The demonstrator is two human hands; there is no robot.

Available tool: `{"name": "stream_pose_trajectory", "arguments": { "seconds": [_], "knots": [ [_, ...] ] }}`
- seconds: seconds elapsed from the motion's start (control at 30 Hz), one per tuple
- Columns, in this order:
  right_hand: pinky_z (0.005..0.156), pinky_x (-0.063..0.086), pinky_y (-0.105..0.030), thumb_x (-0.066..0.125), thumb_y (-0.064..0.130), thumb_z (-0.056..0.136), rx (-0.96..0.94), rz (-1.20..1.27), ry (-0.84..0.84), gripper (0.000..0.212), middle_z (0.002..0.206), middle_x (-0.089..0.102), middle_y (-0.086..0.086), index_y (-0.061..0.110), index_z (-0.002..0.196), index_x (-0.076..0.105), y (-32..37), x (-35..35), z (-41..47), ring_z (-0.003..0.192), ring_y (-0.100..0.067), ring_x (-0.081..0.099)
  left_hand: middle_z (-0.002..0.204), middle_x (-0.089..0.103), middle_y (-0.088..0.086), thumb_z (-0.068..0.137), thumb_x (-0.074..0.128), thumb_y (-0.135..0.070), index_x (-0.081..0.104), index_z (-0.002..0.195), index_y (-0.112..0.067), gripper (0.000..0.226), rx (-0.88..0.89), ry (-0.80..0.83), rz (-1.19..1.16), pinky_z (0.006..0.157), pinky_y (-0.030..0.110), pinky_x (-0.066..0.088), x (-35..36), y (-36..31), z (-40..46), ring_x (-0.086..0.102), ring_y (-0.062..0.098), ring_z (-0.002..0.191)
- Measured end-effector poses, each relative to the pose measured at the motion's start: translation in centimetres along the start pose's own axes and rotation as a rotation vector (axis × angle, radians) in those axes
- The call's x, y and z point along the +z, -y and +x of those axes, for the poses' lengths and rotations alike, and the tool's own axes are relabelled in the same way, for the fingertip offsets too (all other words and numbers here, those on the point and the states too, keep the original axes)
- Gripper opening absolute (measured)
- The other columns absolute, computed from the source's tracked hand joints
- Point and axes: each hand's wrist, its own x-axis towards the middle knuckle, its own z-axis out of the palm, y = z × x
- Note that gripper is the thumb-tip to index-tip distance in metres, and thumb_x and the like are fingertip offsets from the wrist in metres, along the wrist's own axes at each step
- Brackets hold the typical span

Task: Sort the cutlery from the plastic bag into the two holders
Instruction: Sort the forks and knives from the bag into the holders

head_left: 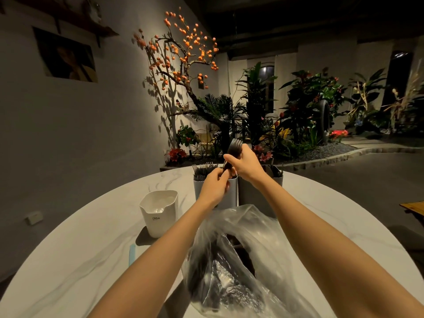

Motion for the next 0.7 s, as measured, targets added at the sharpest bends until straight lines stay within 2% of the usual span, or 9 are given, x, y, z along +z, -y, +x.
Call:
{"name": "stream_pose_trajectory", "arguments": {
  "seconds": [0.1, 0.13, 0.23, 0.27, 0.37, 0.43, 0.5, 0.7],
  "knots": [
    [0.073, 0.055, -0.042, 0.059, 0.020, 0.095, -0.031, 0.128, -0.167, 0.026, 0.083, 0.054, 0.000, 0.004, 0.105, 0.041, 0.9, -0.1, -0.2, 0.078, -0.024, 0.062, 0.062, 0.056, 0.001, 0.104, 0.036, -0.028, 0.056, 0.083, -0.013, 0.033, -0.006, -0.109, -0.012, 0.050, 0.025, 0.040, -0.7, 0.6, -0.2, 0.048, 0.012, 0.050],
    [0.069, 0.055, -0.040, 0.057, 0.019, 0.095, -0.035, 0.160, -0.238, 0.024, 0.081, 0.052, 0.001, 0.005, 0.102, 0.039, 1.2, -0.2, -0.2, 0.076, -0.024, 0.061, 0.065, 0.059, 0.002, 0.104, 0.035, -0.027, 0.058, 0.085, -0.011, 0.034, -0.017, -0.166, -0.004, 0.051, 0.024, 0.042, -1.0, 0.8, -0.2, 0.050, 0.013, 0.051],
    [0.050, 0.049, -0.019, 0.056, 0.017, 0.096, -0.034, 0.223, -0.401, 0.023, 0.078, 0.050, 0.003, 0.007, 0.099, 0.035, 2.0, -0.6, -0.1, 0.063, -0.016, 0.057, 0.077, 0.066, 0.004, 0.103, 0.035, -0.023, 0.059, 0.091, -0.013, 0.029, -0.033, -0.286, 0.087, 0.055, 0.027, 0.046, -1.7, 1.2, 0.0, 0.056, 0.015, 0.054],
    [0.048, 0.049, -0.019, 0.056, 0.017, 0.096, -0.039, 0.223, -0.438, 0.024, 0.078, 0.050, 0.003, 0.008, 0.099, 0.035, 2.2, -0.7, -0.2, 0.060, -0.014, 0.057, 0.079, 0.067, 0.004, 0.103, 0.036, -0.022, 0.058, 0.093, -0.015, 0.026, -0.036, -0.293, 0.126, 0.055, 0.027, 0.046, -1.8, 1.2, 0.0, 0.057, 0.014, 0.054],
    [0.063, 0.057, -0.038, 0.059, 0.021, 0.095, -0.059, 0.151, -0.518, 0.025, 0.079, 0.056, 0.001, 0.011, 0.098, 0.037, 2.2, -0.7, 0.1, 0.069, -0.022, 0.064, 0.079, 0.068, 0.003, 0.101, 0.039, -0.017, 0.059, 0.100, -0.016, 0.020, -0.067, -0.281, 0.188, 0.057, 0.027, 0.048, -2.2, 1.1, 0.2, 0.058, 0.012, 0.056],
    [0.066, 0.057, -0.047, 0.059, 0.025, 0.095, -0.063, 0.073, -0.487, 0.026, 0.081, 0.060, -0.002, 0.011, 0.099, 0.037, 1.9, -0.4, 0.2, 0.074, -0.027, 0.067, 0.074, 0.067, -0.001, 0.100, 0.040, -0.016, 0.060, 0.099, -0.018, 0.021, -0.085, -0.284, 0.212, 0.064, 0.033, 0.055, -2.4, 1.3, 0.4, 0.060, 0.013, 0.058],
    [0.066, 0.056, -0.050, 0.059, 0.029, 0.095, -0.055, -0.028, -0.398, 0.028, 0.086, 0.066, -0.007, 0.010, 0.101, 0.040, 1.7, 0.0, 0.1, 0.076, -0.029, 0.068, 0.072, 0.066, -0.002, 0.099, 0.041, -0.016, 0.061, 0.097, -0.020, 0.020, -0.092, -0.290, 0.231, 0.069, 0.035, 0.057, -2.5, 1.4, 0.5, 0.061, 0.013, 0.059],
    [0.073, 0.053, -0.052, 0.058, 0.031, 0.095, -0.039, -0.182, -0.287, 0.031, 0.093, 0.068, -0.012, 0.008, 0.104, 0.039, 2.2, -0.4, 0.5, 0.082, -0.033, 0.067, 0.078, 0.067, 0.002, 0.098, 0.043, -0.012, 0.061, 0.102, -0.017, 0.018, -0.080, -0.296, 0.236, 0.067, 0.034, 0.057, -2.3, 1.7, 0.3, 0.063, 0.016, 0.065]
  ]
}}
